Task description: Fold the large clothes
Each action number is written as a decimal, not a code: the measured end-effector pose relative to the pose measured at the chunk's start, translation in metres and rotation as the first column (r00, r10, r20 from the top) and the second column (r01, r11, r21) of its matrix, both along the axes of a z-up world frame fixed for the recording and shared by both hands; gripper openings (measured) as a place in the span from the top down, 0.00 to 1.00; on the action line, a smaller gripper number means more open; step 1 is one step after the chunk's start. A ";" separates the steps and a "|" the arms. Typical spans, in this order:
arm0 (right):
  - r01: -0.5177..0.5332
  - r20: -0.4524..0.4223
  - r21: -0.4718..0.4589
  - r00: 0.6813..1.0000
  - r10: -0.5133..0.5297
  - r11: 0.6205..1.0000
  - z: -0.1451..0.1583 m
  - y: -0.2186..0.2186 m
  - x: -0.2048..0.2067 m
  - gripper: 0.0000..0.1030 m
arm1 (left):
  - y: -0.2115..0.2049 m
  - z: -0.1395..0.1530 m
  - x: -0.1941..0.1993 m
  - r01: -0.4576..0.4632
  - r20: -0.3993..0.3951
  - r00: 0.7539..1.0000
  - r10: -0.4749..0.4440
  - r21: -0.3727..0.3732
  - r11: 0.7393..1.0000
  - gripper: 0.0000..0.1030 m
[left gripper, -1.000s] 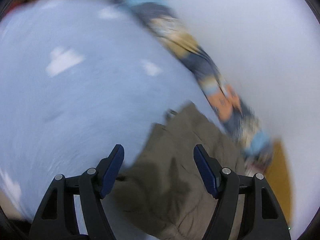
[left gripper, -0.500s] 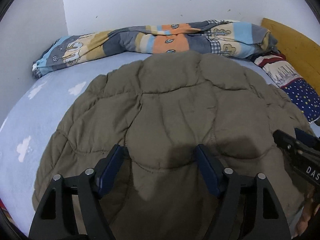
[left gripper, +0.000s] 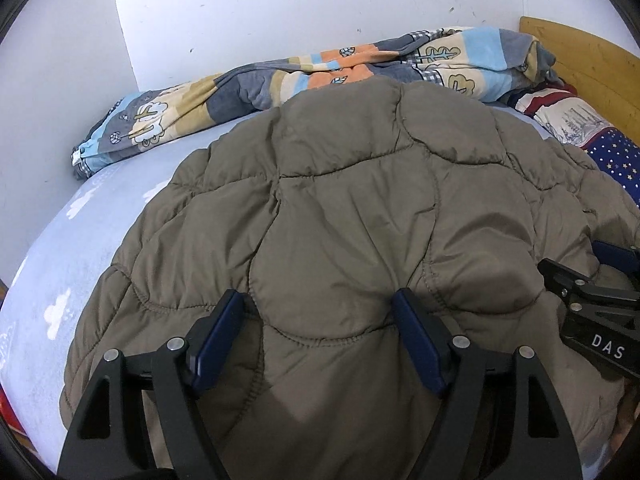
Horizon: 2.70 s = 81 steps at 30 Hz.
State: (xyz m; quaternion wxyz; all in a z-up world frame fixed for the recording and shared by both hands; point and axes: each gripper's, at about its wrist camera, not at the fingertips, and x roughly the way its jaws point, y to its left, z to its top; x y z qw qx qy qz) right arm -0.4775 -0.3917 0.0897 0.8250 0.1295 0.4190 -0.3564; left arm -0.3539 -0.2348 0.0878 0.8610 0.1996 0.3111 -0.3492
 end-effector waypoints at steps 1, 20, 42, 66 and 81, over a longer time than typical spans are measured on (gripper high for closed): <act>0.001 -0.005 -0.006 1.000 -0.001 1.000 -0.002 0.000 0.001 0.22 | -0.001 -0.001 0.001 -0.001 -0.004 1.000 0.001 0.000 1.000 0.25; 0.029 0.119 -0.145 0.993 -0.012 0.989 0.075 0.046 -0.043 0.20 | 0.070 0.070 -0.042 0.010 0.119 0.993 0.010 -0.165 0.986 0.25; 0.048 0.370 -0.300 0.926 0.070 0.953 0.238 0.263 -0.204 0.05 | 0.244 0.206 -0.163 0.064 0.183 0.983 0.002 -0.356 0.932 0.10; 0.034 0.342 -0.283 0.937 0.068 0.958 0.212 0.267 -0.180 0.03 | 0.249 0.191 -0.138 -0.096 0.230 0.965 0.128 -0.144 0.985 0.08; 0.016 0.330 -0.258 0.941 0.073 0.966 0.199 0.262 -0.172 0.03 | 0.238 0.171 -0.136 -0.075 0.204 0.975 0.090 -0.081 0.994 0.08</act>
